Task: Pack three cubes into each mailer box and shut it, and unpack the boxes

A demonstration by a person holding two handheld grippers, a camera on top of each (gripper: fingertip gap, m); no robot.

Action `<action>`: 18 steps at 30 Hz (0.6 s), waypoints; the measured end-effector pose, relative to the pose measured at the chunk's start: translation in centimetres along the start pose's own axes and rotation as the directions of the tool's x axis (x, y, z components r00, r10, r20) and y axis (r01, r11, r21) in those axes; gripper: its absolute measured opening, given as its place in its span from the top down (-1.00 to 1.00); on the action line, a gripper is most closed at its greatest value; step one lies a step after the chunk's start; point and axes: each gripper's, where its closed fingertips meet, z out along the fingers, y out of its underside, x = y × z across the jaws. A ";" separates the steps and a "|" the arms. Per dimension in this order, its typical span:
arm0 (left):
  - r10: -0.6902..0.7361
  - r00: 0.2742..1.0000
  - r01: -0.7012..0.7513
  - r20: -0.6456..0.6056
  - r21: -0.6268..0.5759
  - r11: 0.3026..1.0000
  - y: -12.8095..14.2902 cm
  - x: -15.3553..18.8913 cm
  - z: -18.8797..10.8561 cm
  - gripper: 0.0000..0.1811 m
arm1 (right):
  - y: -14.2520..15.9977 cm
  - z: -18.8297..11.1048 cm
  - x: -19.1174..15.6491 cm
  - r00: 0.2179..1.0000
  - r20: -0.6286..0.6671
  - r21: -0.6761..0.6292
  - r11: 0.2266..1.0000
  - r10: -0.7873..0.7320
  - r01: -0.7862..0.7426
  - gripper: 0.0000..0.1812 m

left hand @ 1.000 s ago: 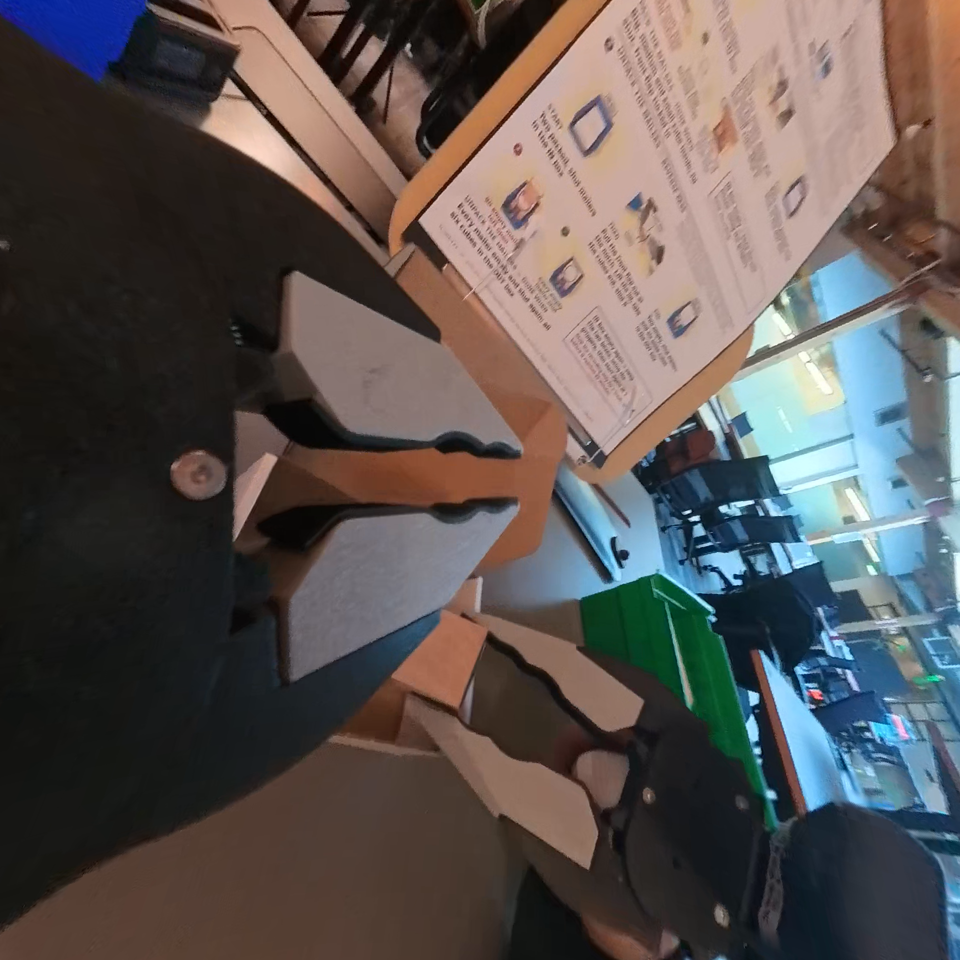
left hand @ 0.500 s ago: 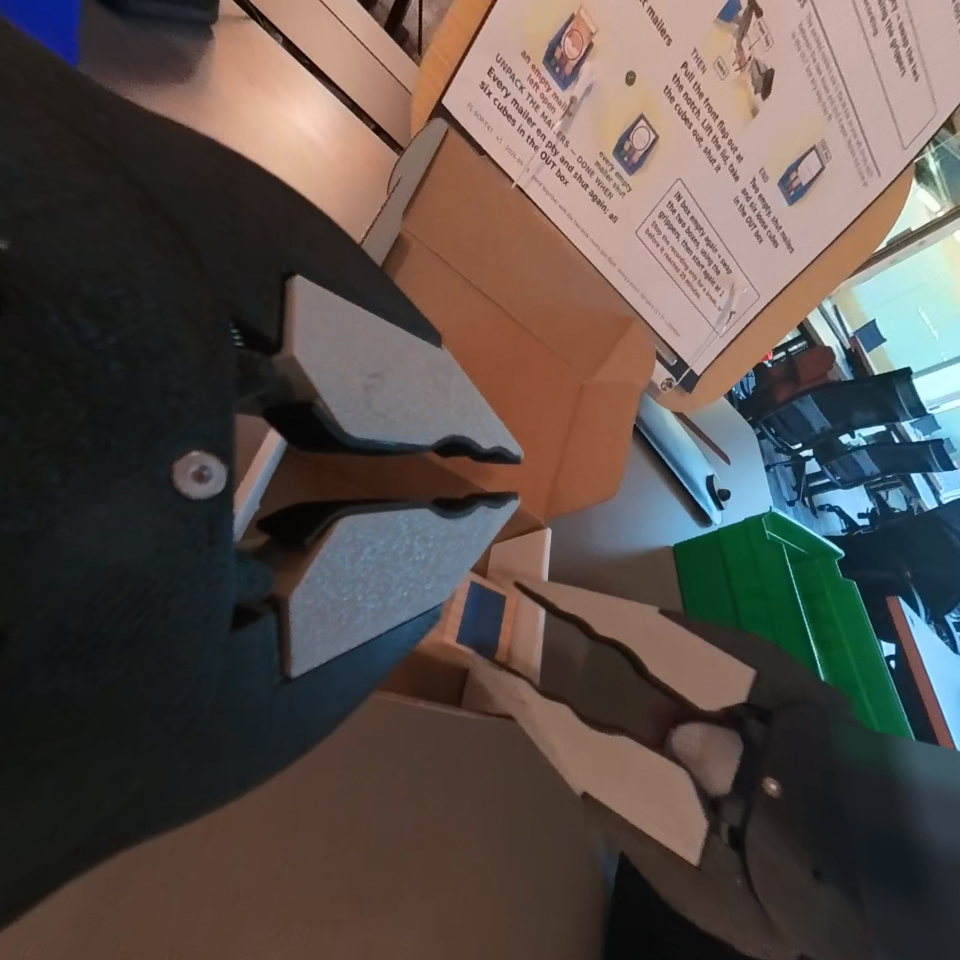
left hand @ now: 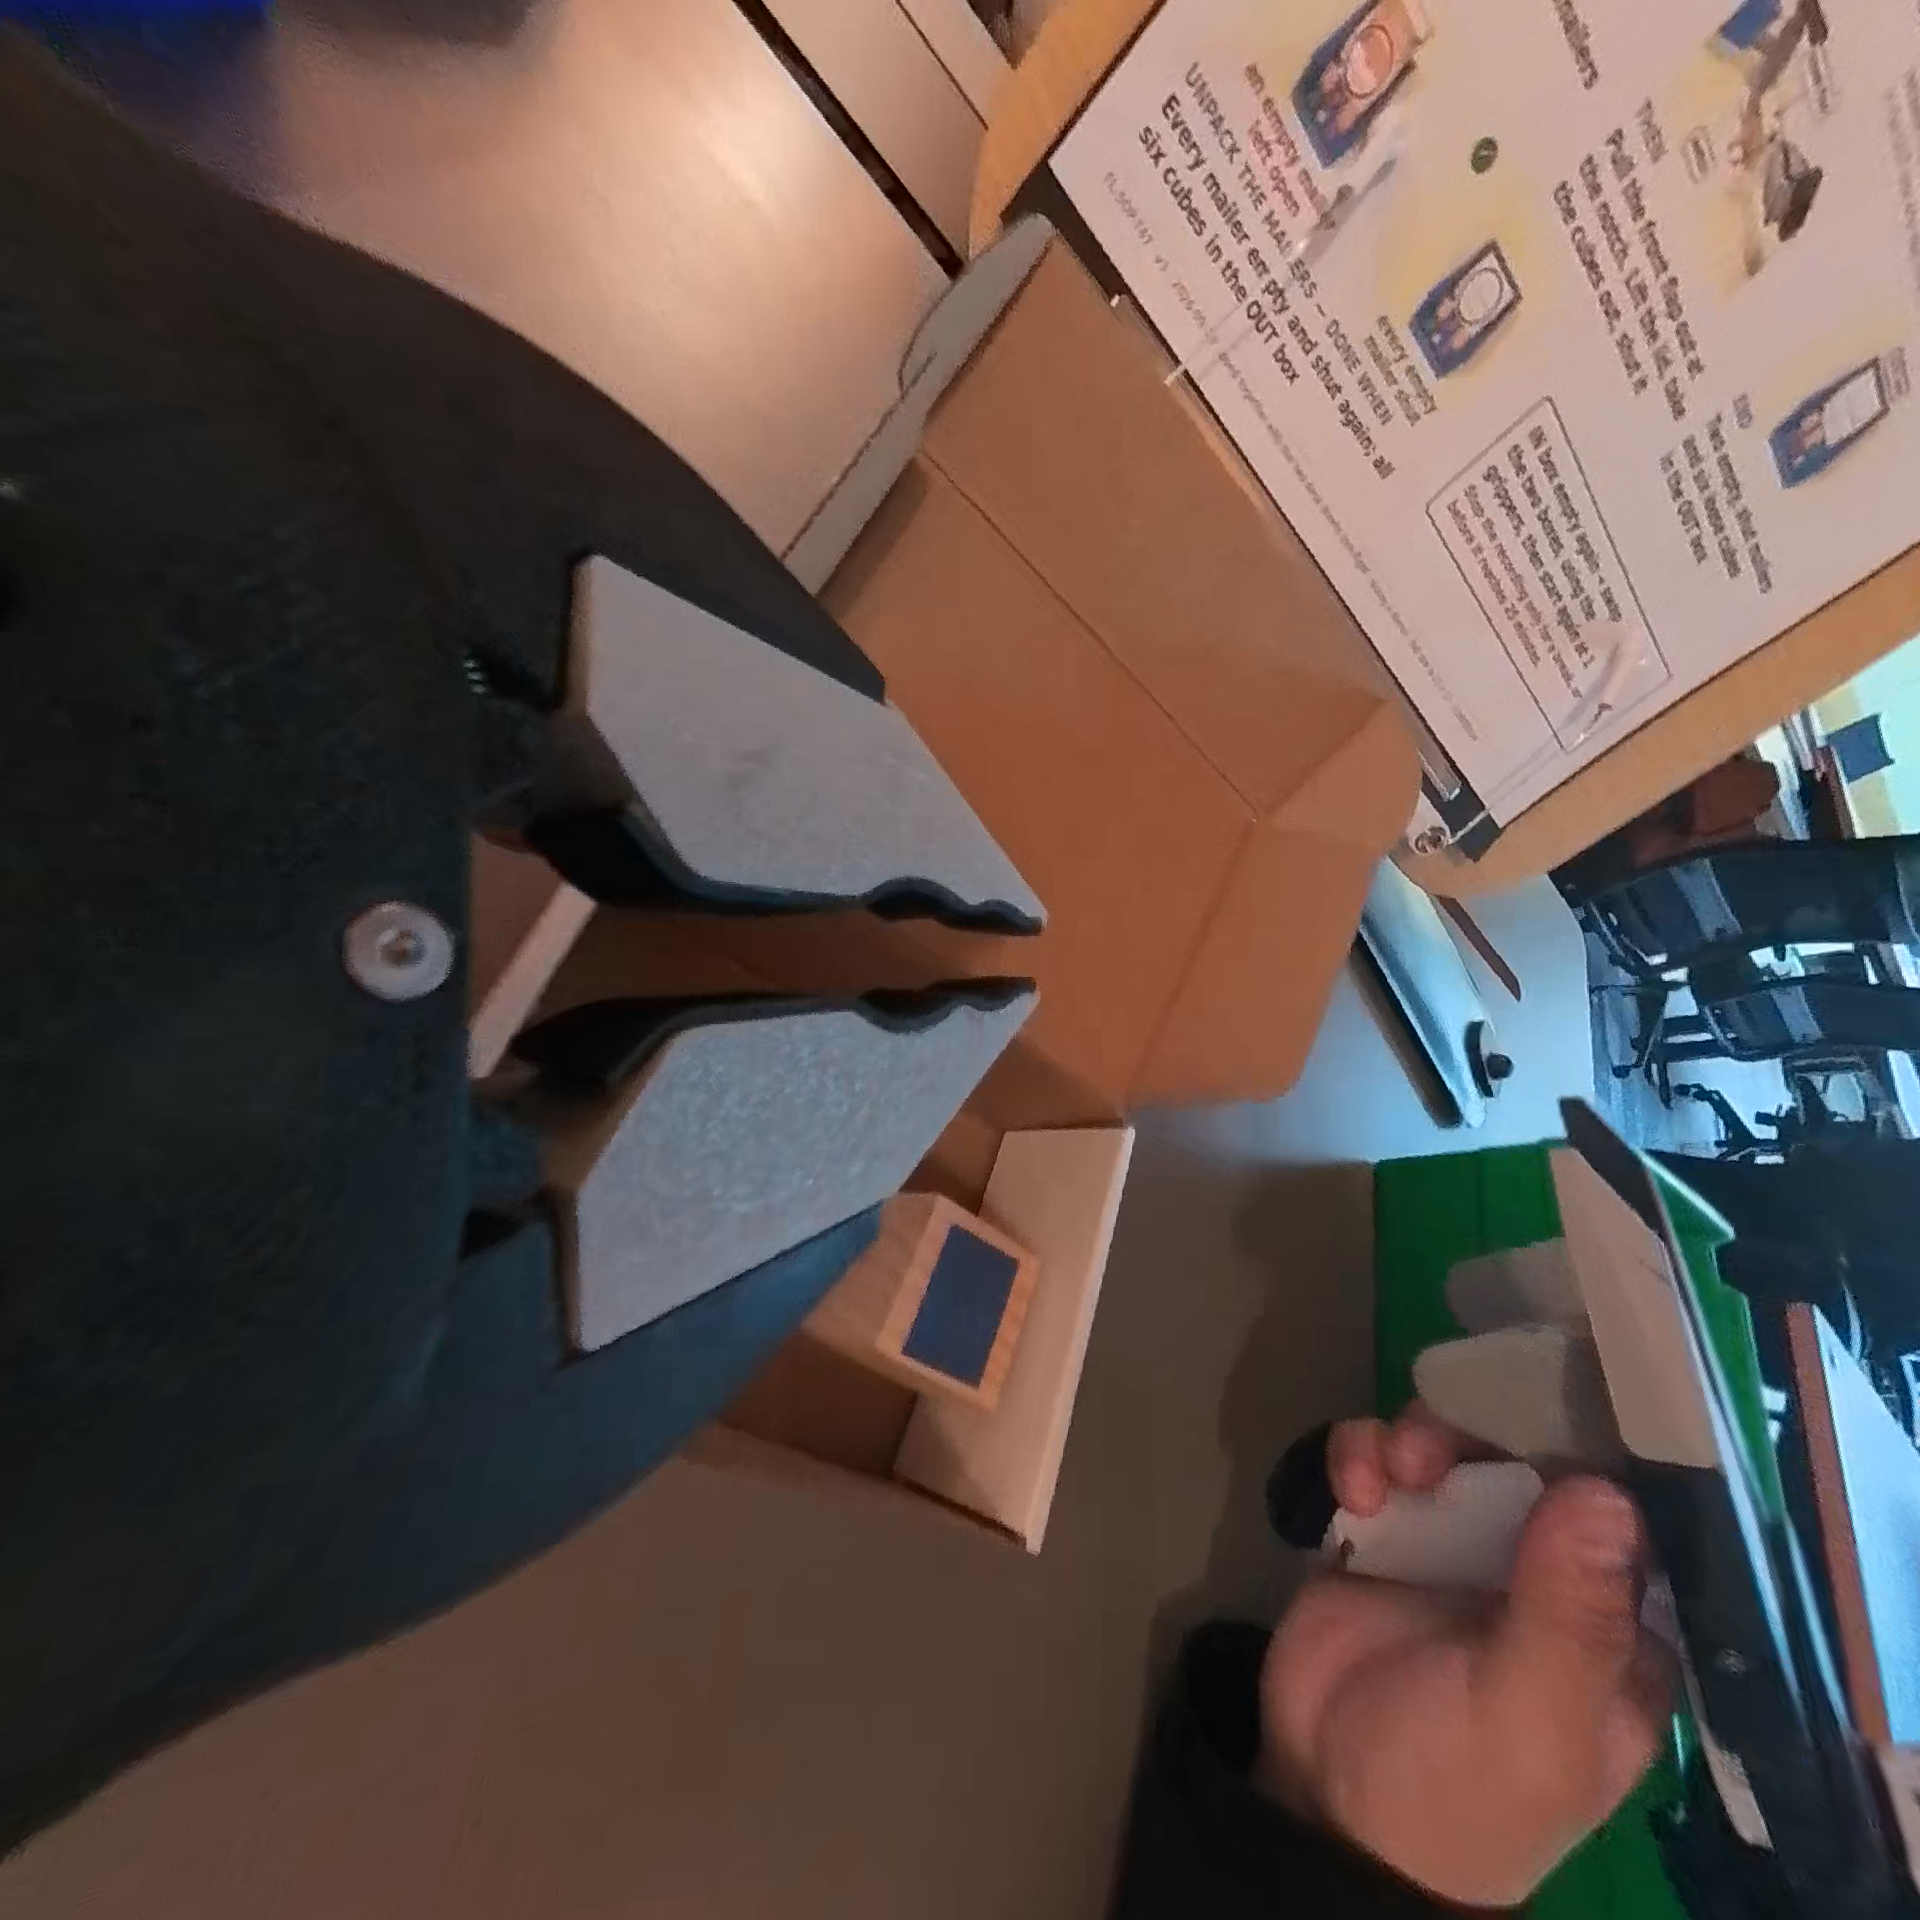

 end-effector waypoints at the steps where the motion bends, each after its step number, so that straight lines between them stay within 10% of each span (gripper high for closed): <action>1: -0.002 1.000 0.002 0.011 -0.001 1.000 0.1 -0.3 -0.1 0.93 | 0.3 0.0 0.6 0.999 0.002 -0.004 0.999 0.043 -0.043 0.53; 18: -0.132 0.990 0.131 0.043 0.026 0.991 0.4 -2.0 -0.3 0.99 | 4.8 1.8 1.7 0.997 -0.031 -0.178 0.981 0.069 -0.074 0.65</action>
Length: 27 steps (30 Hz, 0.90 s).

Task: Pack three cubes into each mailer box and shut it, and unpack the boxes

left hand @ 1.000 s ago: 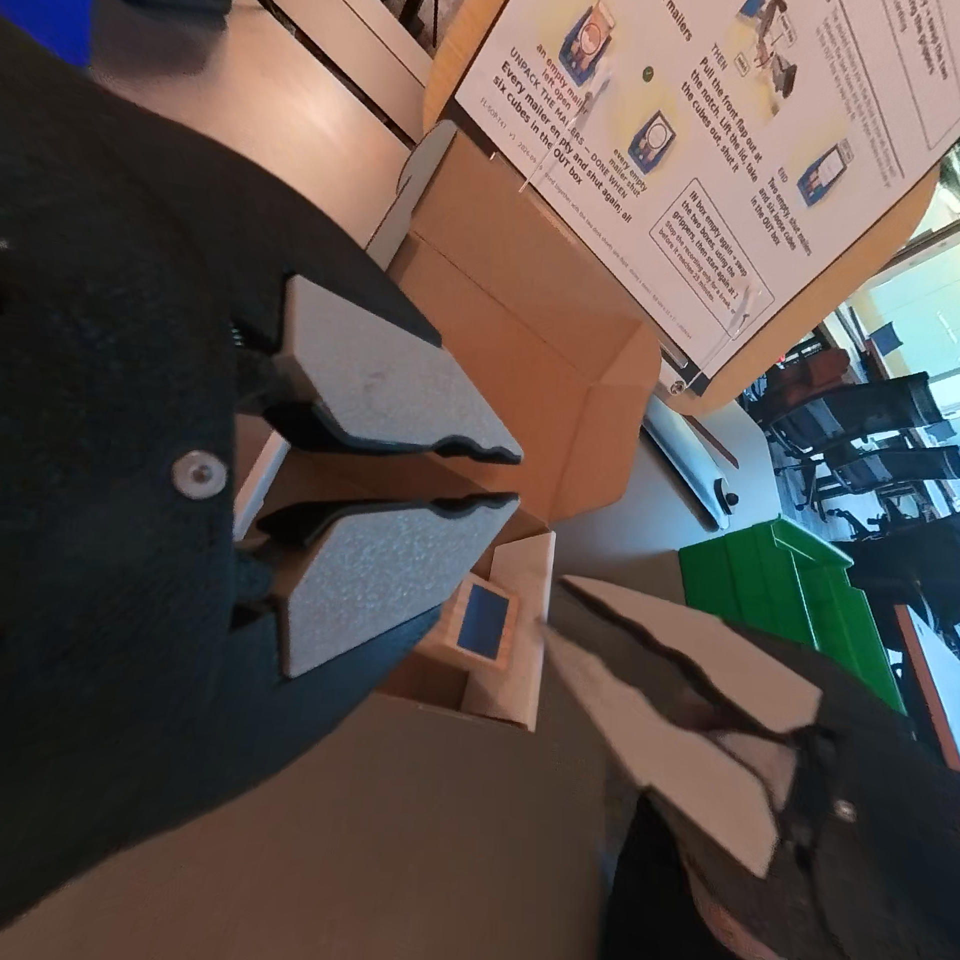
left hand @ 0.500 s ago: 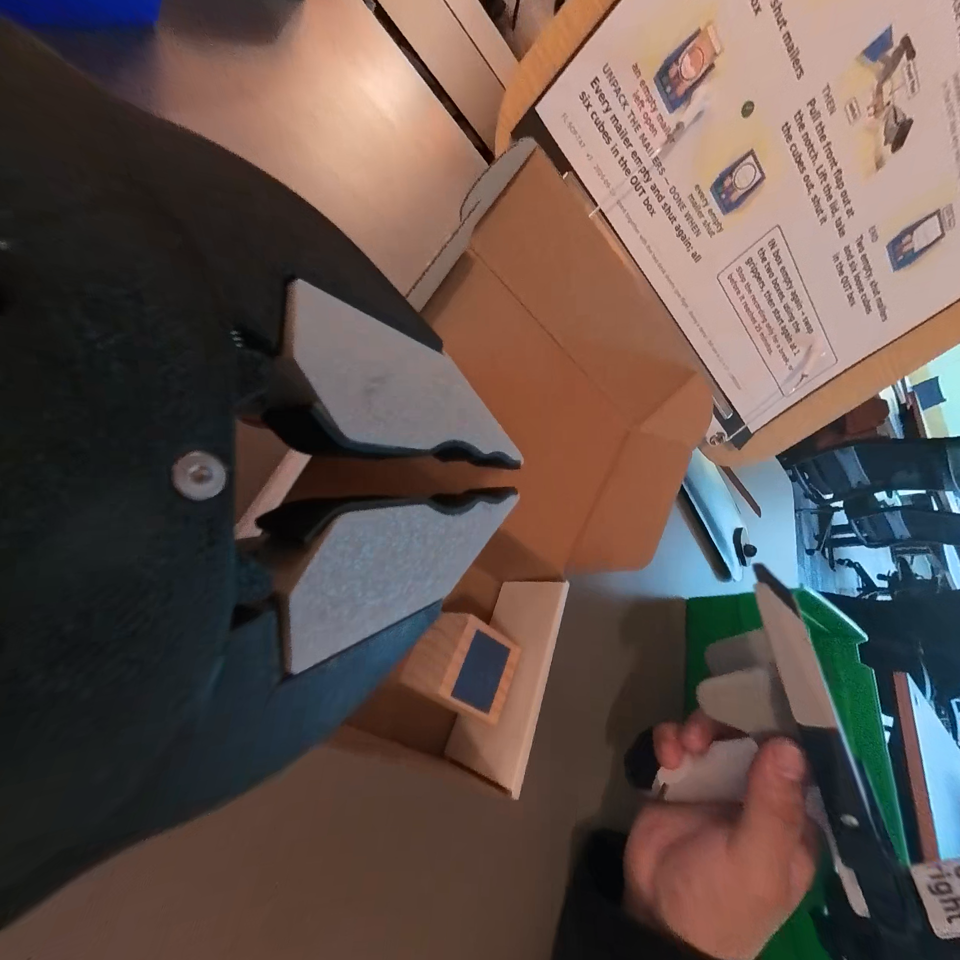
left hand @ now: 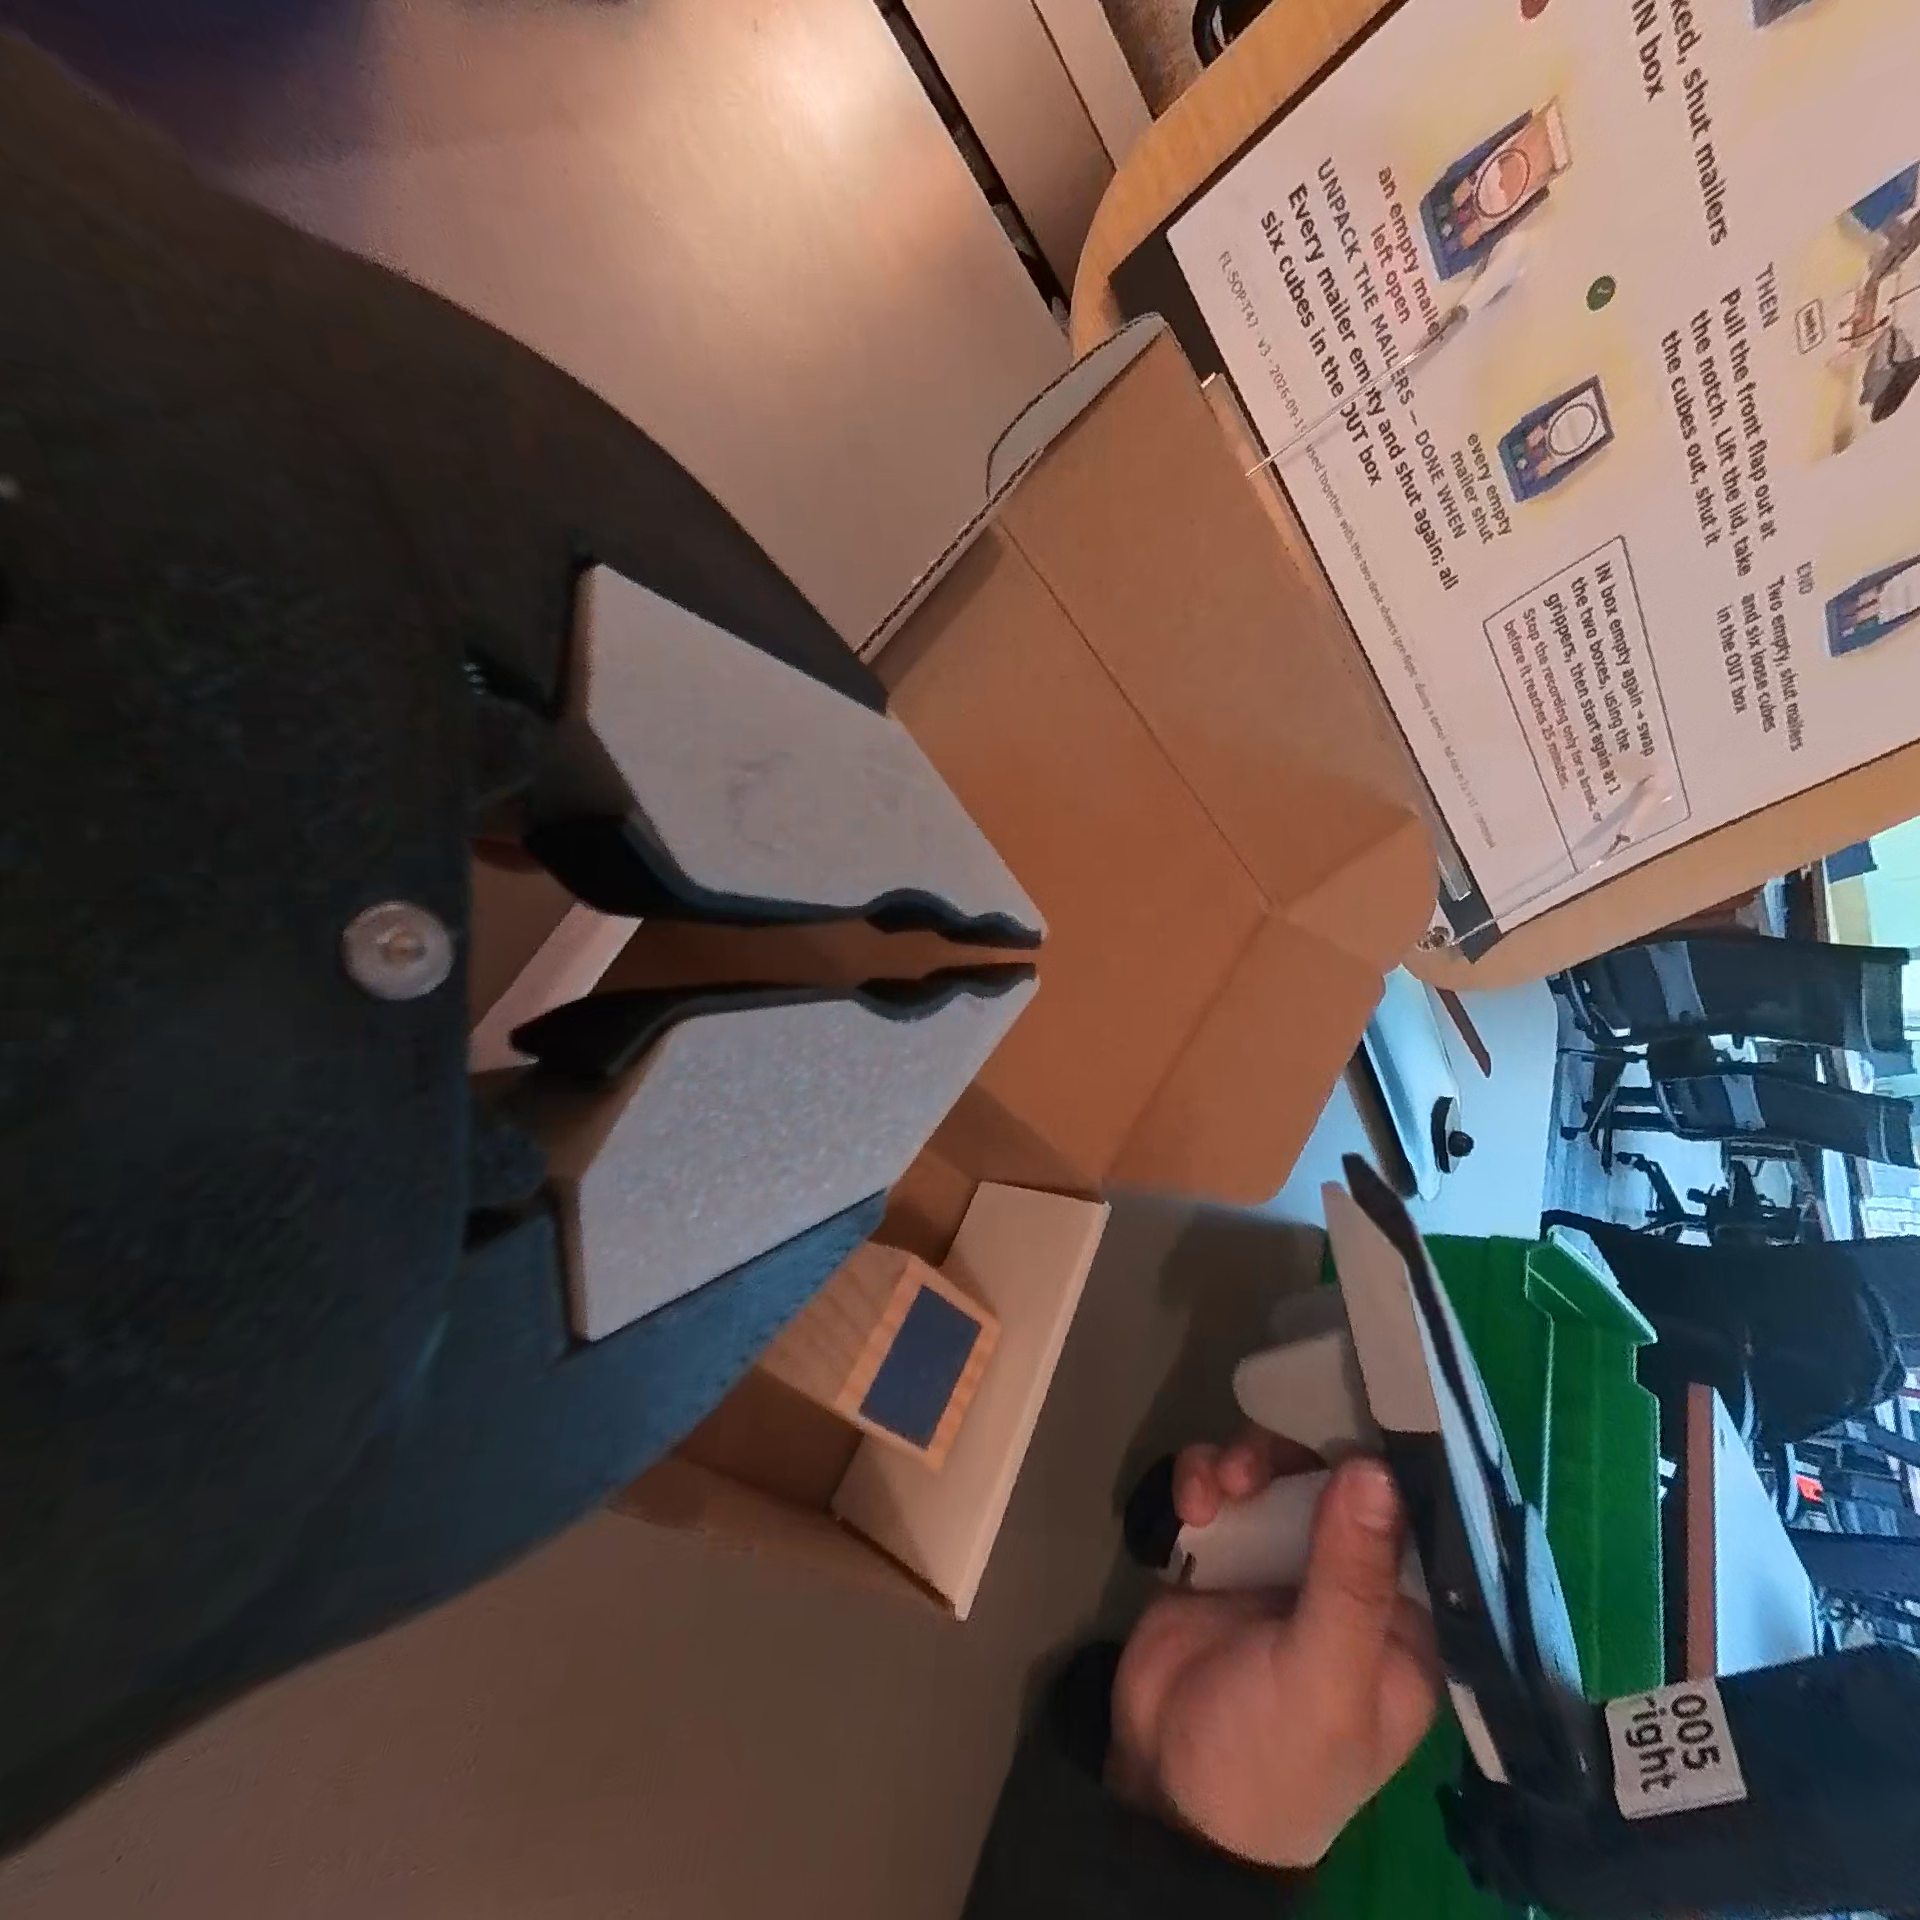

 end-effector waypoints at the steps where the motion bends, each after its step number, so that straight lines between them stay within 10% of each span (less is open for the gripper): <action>1: -0.002 1.000 0.002 -0.004 -0.003 1.000 0.1 0.0 0.1 0.99 | 0.2 0.2 -0.1 1.000 0.002 -0.008 1.000 -0.007 0.007 0.65; 20: -0.007 1.000 0.007 -0.029 0.005 1.000 0.0 1.1 -0.1 0.98 | 0.6 2.4 1.0 0.991 -0.007 -0.048 0.990 -0.130 0.130 0.61; 27: -0.134 0.930 0.129 -0.342 -0.037 0.991 -1.3 8.4 -5.6 0.66 | 0.3 2.0 1.0 0.996 0.014 -0.020 0.996 -0.084 0.085 0.56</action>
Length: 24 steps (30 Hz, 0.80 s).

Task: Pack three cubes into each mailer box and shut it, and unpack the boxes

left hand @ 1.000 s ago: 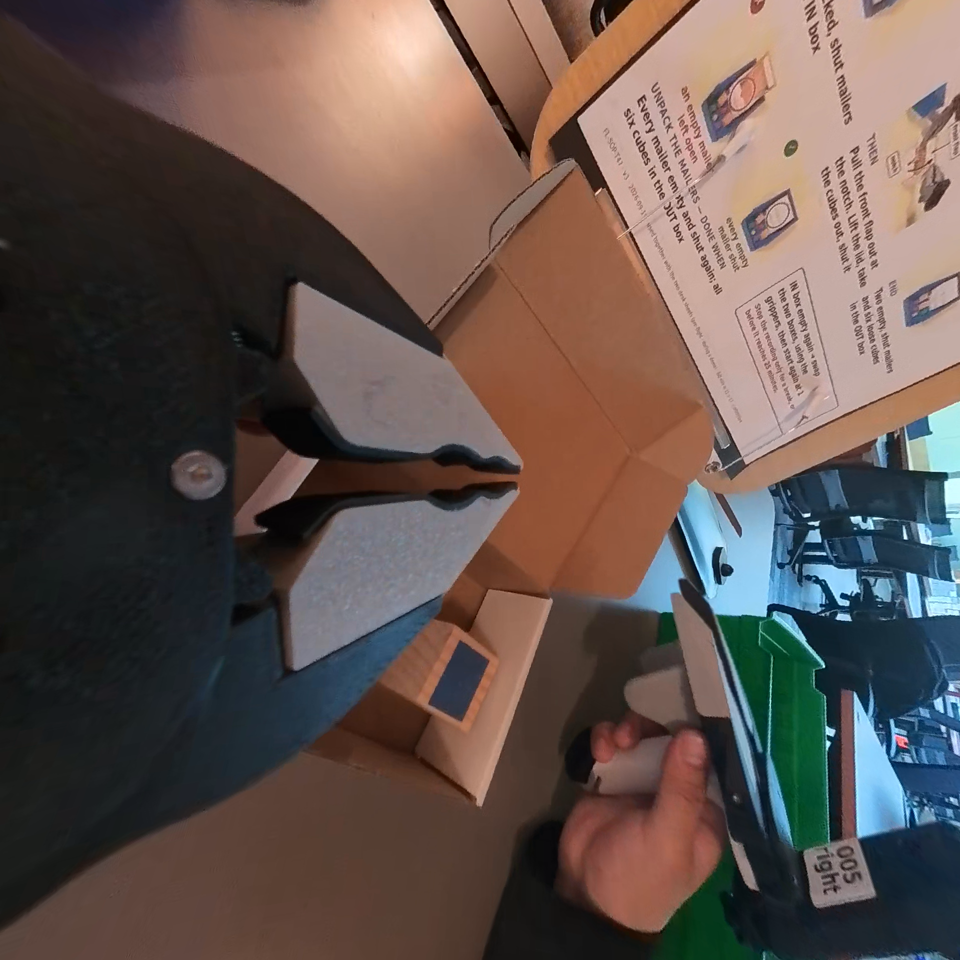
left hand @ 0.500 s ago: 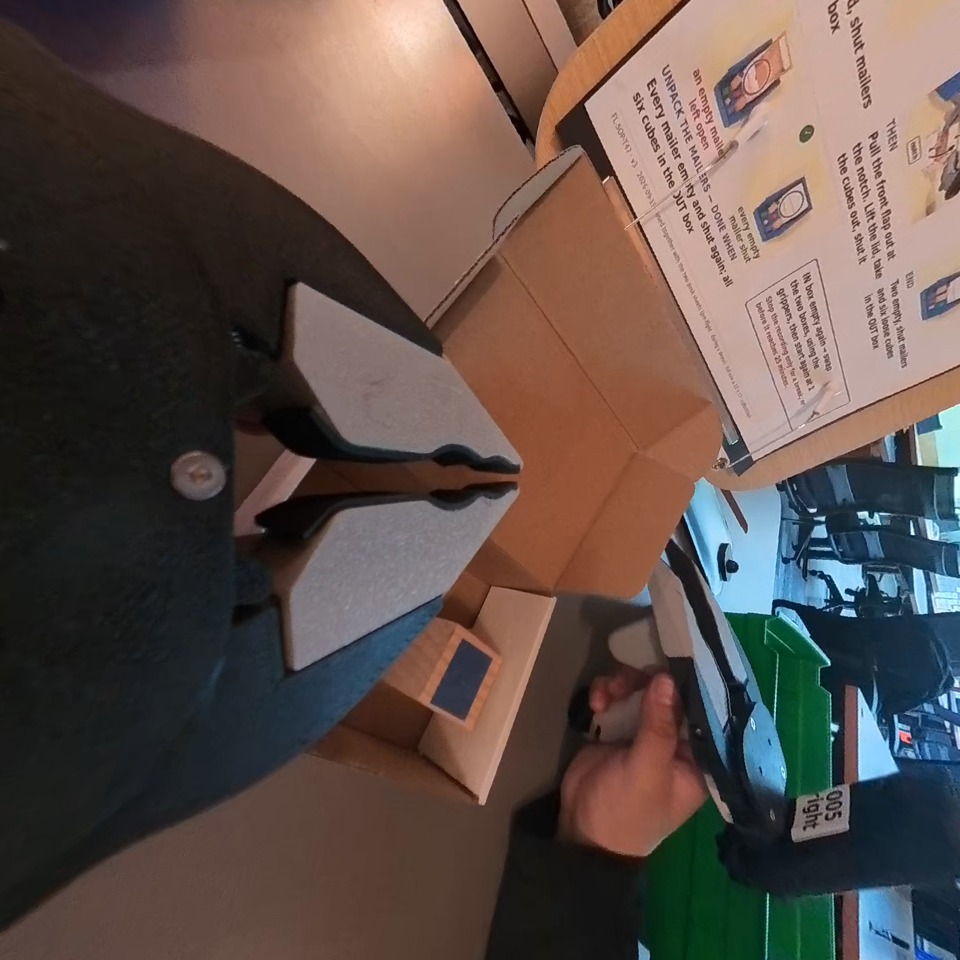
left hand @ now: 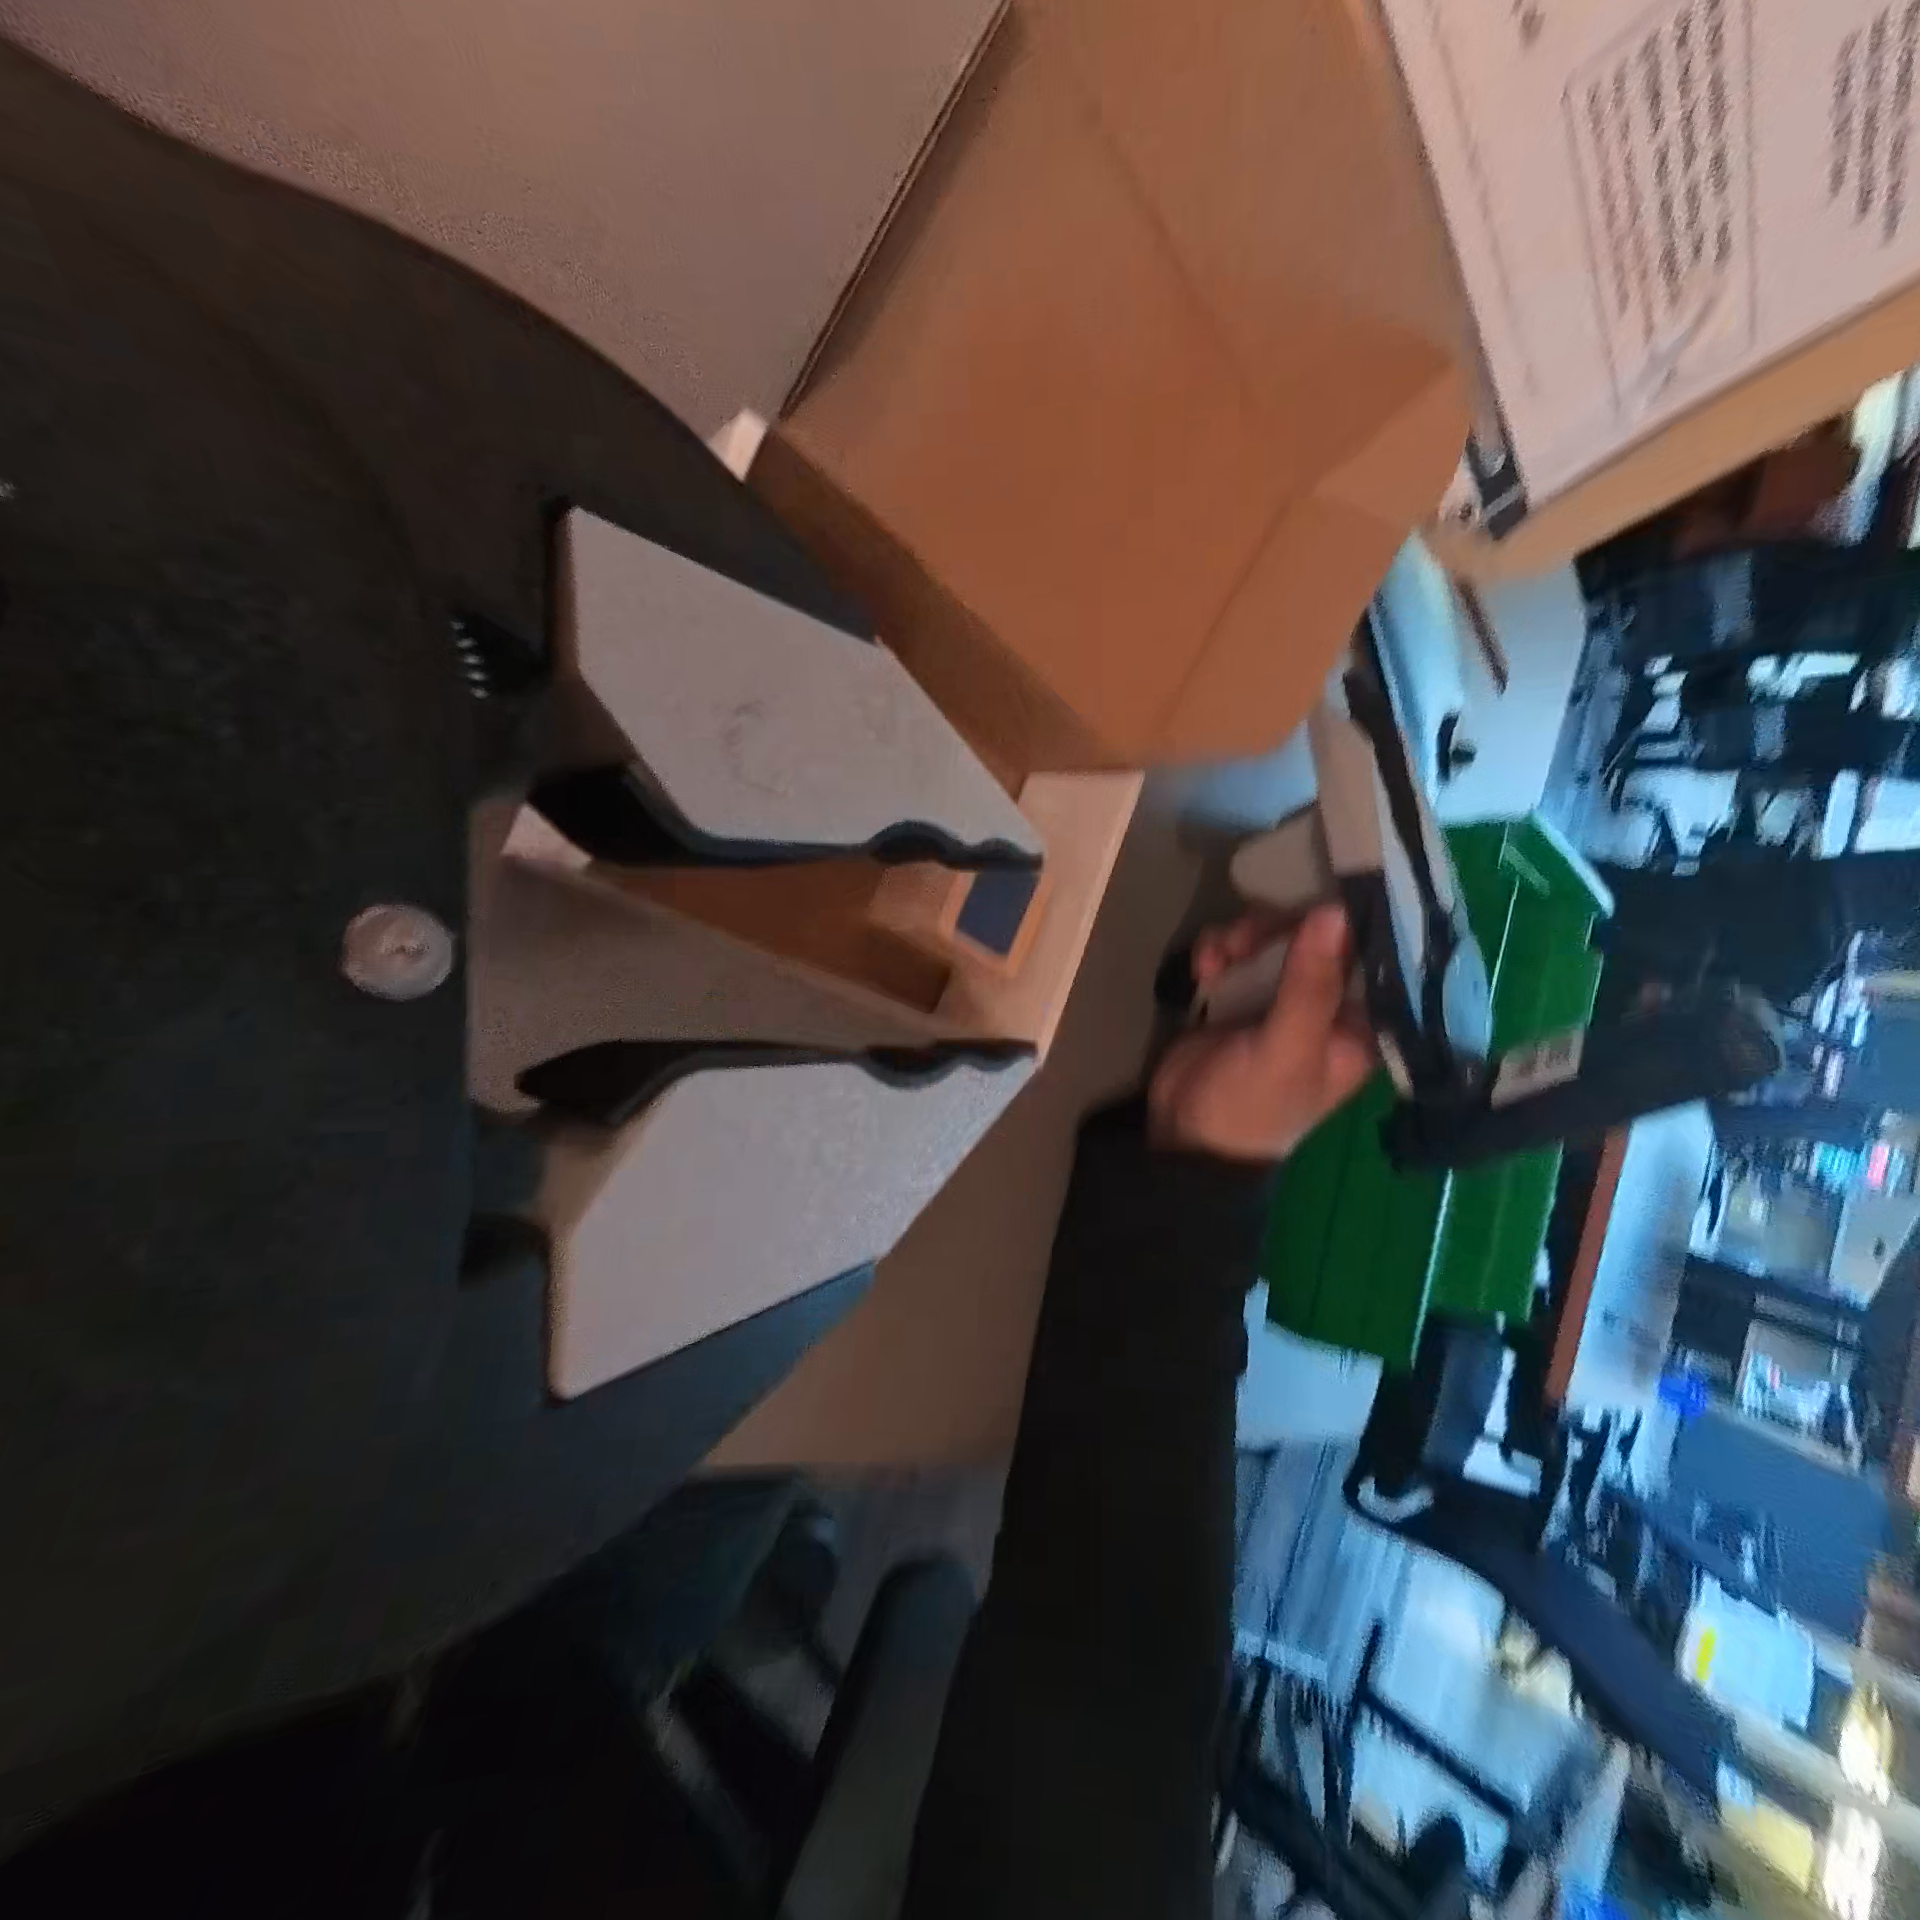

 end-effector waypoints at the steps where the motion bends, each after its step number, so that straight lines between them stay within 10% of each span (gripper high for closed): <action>1: -0.006 1.000 0.006 -0.021 -0.008 1.000 -0.4 0.9 -1.3 0.63 | 0.0 0.0 0.0 1.000 -0.001 0.001 1.000 0.003 -0.003 0.56; 8: -0.023 0.918 0.075 0.395 -0.117 0.990 -3.4 -5.7 -14.1 0.61 | 0.2 0.3 -0.7 1.000 0.012 -0.017 1.000 -0.013 0.013 0.57; 13: -0.015 0.706 0.269 0.708 -0.248 0.931 1.0 -15.2 -24.8 0.53 | 0.4 0.2 -1.1 0.998 -0.001 -0.032 0.998 -0.059 0.059 0.58; 18: -0.190 0.704 0.619 0.685 -0.458 0.638 11.3 -16.6 -28.0 0.63 | 0.4 -0.2 -1.0 1.000 0.006 -0.021 0.999 -0.024 0.024 0.58; 24: -0.093 0.714 0.675 0.694 -0.646 0.356 17.2 -15.5 -29.9 0.59 | 0.1 -0.6 -0.9 1.000 0.005 -0.009 1.000 -0.012 0.012 0.59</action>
